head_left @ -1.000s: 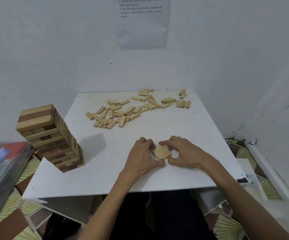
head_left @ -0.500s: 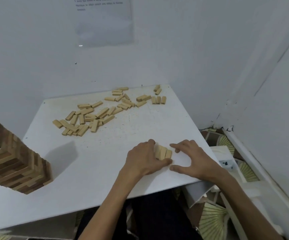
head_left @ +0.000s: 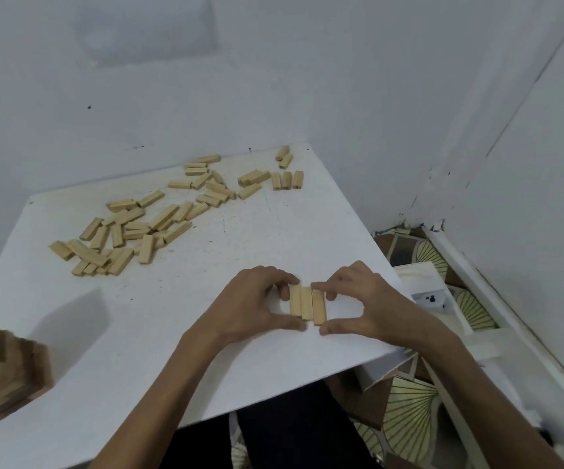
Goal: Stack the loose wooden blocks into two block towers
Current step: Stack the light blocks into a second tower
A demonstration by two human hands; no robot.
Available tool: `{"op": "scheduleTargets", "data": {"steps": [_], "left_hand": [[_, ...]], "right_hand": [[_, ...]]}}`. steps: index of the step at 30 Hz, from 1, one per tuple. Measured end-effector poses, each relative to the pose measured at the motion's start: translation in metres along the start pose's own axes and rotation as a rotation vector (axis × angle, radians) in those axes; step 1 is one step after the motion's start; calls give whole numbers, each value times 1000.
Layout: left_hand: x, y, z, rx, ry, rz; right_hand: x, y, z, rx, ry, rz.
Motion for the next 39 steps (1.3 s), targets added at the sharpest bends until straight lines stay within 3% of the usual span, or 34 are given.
{"op": "scheduleTargets", "data": {"steps": [4,14,24,39], "left_hand": [[3,0,1,23,-68,55],[30,31,34,162,-71,-110],[43,63,52,202,-71,-103],[49,70,46,175,-128,-85]], "right_hand": [[0,3,-3,-46,25,76],[-19,-31,7,-21,-50,277],[-34,-42,25,82,-88,350],[-39,-41,34,109,-31,311]]}}
Point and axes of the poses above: each hand's wrist, its own y-axis towards the middle knuckle, its own x-axis out of the palm, z = x × y, the point moved 6 cm from there along y, towards the middle knuckle, and after that the axes turned 3 degrees about z, right-handed, at the moved point
